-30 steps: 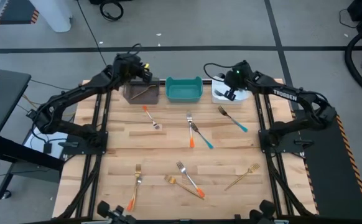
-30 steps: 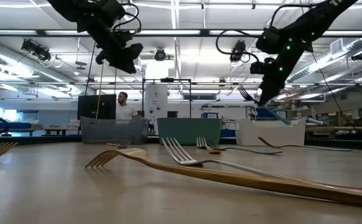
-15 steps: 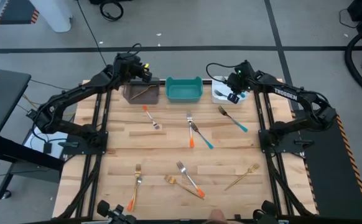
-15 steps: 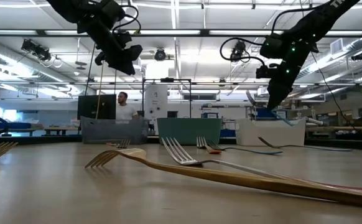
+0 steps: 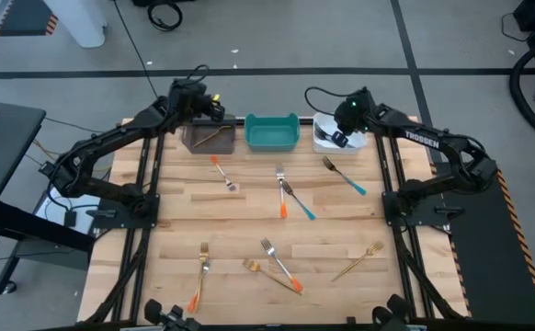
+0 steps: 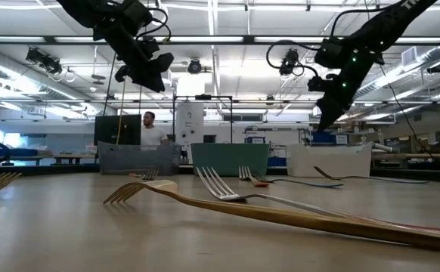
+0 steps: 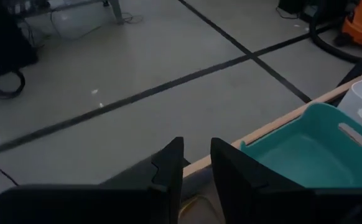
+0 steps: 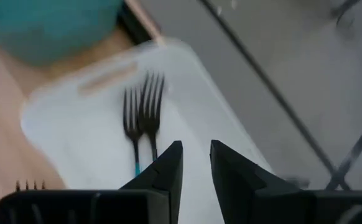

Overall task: Sort silverware by color (type)
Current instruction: Put the orange fork into the blue bin

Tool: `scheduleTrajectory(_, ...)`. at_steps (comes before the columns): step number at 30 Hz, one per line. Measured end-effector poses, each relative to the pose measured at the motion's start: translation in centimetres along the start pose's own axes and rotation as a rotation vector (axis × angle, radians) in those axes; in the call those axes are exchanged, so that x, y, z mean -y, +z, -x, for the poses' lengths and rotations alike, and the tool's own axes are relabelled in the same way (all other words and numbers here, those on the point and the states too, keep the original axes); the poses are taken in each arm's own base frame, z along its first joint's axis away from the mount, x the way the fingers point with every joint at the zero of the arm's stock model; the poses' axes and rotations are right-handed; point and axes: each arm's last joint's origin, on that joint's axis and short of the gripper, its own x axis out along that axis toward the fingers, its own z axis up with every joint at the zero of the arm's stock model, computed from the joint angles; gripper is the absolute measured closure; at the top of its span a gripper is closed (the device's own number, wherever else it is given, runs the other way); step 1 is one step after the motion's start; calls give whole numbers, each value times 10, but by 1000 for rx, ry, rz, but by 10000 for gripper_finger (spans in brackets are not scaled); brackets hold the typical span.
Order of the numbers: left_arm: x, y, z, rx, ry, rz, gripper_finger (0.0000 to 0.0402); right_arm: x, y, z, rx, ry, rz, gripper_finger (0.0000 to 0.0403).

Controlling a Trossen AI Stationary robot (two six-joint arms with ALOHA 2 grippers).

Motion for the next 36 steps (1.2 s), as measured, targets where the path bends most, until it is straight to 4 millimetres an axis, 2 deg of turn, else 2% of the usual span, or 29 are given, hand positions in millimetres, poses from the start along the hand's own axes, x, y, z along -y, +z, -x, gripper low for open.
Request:
scheduleTrajectory(5, 2, -15, 1, -138, 28, 173, 311, -7, 22, 3, 199, -14, -93, 314)
scheduleTrajectory(8, 11, -31, 1, -269, 32, 127, 311, -11, 33, 7, 302, 0, -190, 314)
scheduleTrajectory(13, 31, -45, 8, -372, -66, -122, 311, -24, 43, 11, 390, 111, -248, 313)
scheduleTrajectory(17, 48, -54, 9, -403, -283, -485, 311, -36, 46, 13, 394, 167, -297, 315)
scheduleTrajectory(20, 57, -64, 3, -418, -415, -725, 311, -45, 48, 16, 394, 205, -323, 315)
scheduleTrajectory(27, 66, -95, -22, -507, -679, -1123, 311, -69, 52, 22, 392, 295, -364, 315)
scheduleTrajectory(31, 72, -114, -35, -565, -760, -1253, 311, -83, 53, 26, 393, 340, -342, 315)
scheduleTrajectory(36, 78, -127, -33, -625, -823, -1331, 311, -96, 54, 31, 394, 359, -313, 315)
